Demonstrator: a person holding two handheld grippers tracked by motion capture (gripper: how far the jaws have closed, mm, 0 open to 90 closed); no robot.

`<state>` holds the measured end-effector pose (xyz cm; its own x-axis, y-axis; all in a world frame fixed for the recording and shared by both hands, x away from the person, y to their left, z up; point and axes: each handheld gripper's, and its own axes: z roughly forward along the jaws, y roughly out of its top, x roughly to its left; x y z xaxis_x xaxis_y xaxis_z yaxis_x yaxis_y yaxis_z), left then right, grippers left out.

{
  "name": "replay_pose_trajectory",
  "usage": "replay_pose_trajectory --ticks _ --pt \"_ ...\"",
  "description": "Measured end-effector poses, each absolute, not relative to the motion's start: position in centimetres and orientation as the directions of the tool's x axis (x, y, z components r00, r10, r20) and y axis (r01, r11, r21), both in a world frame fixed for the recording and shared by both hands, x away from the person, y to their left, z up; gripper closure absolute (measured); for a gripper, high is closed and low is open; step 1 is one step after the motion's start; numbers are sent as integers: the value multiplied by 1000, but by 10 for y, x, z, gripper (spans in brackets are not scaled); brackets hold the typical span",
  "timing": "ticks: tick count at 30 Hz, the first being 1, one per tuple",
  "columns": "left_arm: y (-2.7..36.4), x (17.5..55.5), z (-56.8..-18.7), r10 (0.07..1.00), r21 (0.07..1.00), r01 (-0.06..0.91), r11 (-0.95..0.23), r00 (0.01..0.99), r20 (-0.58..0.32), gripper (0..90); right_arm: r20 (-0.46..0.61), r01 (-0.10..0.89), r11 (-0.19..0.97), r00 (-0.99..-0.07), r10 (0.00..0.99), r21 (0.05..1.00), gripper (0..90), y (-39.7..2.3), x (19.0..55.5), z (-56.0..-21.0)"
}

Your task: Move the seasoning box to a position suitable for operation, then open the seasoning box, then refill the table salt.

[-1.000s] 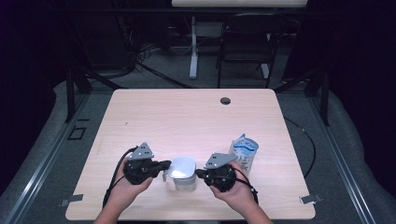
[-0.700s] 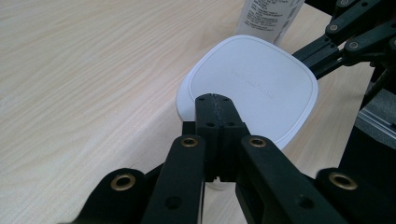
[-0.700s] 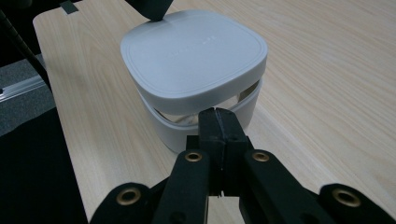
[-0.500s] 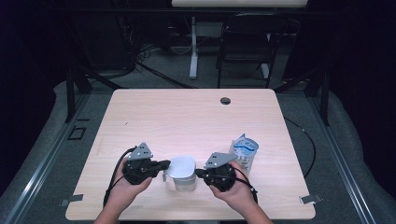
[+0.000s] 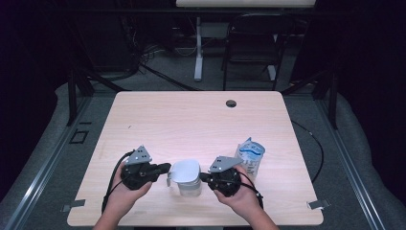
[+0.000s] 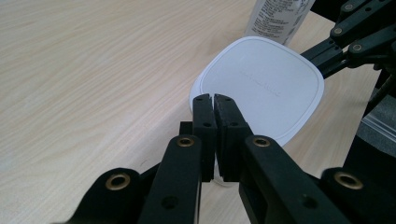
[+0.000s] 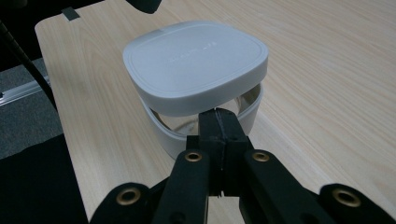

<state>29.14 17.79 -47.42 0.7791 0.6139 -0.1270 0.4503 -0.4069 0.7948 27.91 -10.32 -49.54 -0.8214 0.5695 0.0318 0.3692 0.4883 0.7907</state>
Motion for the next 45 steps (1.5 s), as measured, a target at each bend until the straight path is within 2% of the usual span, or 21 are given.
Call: replay_pose_trajectory --ticks 27,31,45 --pt "189 294 -475 638 795 469 -384 757 -139 866 43 374 477 -820 571 796 900 -104 281 -494" --pt "190 294 -474 641 801 469 -373 754 -143 824 39 372 478 -819 572 796 900 -105 280 -492" --pt "197 298 -476 661 795 487 -363 736 -150 790 41 375 469 -813 581 800 900 -105 283 -487"
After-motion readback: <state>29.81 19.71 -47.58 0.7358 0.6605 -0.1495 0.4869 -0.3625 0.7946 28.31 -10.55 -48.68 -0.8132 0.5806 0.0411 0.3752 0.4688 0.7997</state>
